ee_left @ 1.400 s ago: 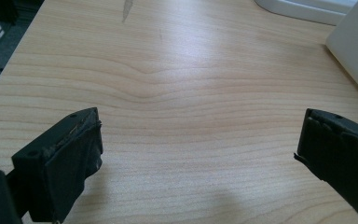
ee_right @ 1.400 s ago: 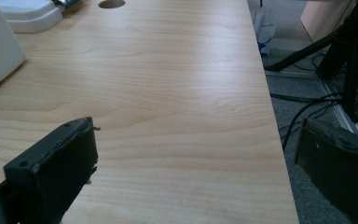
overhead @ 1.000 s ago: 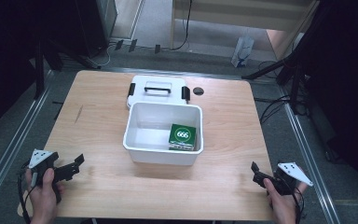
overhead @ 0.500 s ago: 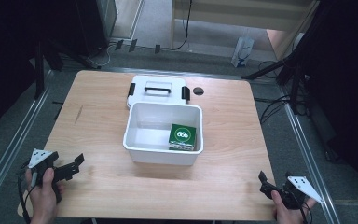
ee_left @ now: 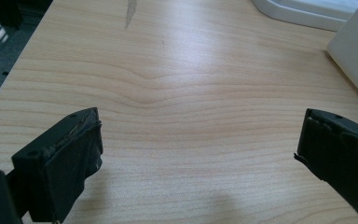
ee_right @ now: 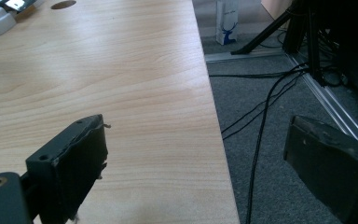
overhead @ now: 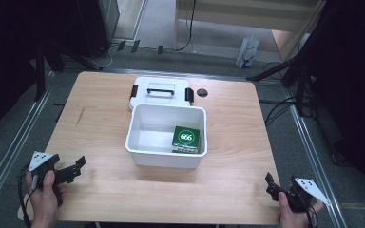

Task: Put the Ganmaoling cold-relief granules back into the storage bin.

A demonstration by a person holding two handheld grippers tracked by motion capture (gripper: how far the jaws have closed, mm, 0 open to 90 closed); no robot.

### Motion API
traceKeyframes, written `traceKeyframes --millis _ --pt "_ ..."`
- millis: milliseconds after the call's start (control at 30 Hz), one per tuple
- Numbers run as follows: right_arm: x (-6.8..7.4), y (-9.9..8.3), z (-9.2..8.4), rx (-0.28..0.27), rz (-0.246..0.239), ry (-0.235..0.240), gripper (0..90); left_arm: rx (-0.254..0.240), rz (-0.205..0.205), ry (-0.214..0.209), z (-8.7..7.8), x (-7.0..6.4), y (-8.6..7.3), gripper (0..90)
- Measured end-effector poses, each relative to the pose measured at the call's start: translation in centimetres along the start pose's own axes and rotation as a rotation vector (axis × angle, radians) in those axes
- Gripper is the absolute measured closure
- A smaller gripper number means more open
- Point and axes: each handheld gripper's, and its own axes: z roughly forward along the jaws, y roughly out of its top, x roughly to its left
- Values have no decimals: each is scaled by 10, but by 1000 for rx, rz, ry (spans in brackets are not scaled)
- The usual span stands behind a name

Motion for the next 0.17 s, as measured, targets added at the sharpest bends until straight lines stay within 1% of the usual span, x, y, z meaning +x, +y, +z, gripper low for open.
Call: traceKeyframes --millis 167 --pt "0 0 1 5 -7 9 77 0 0 2 0 0 0 6"
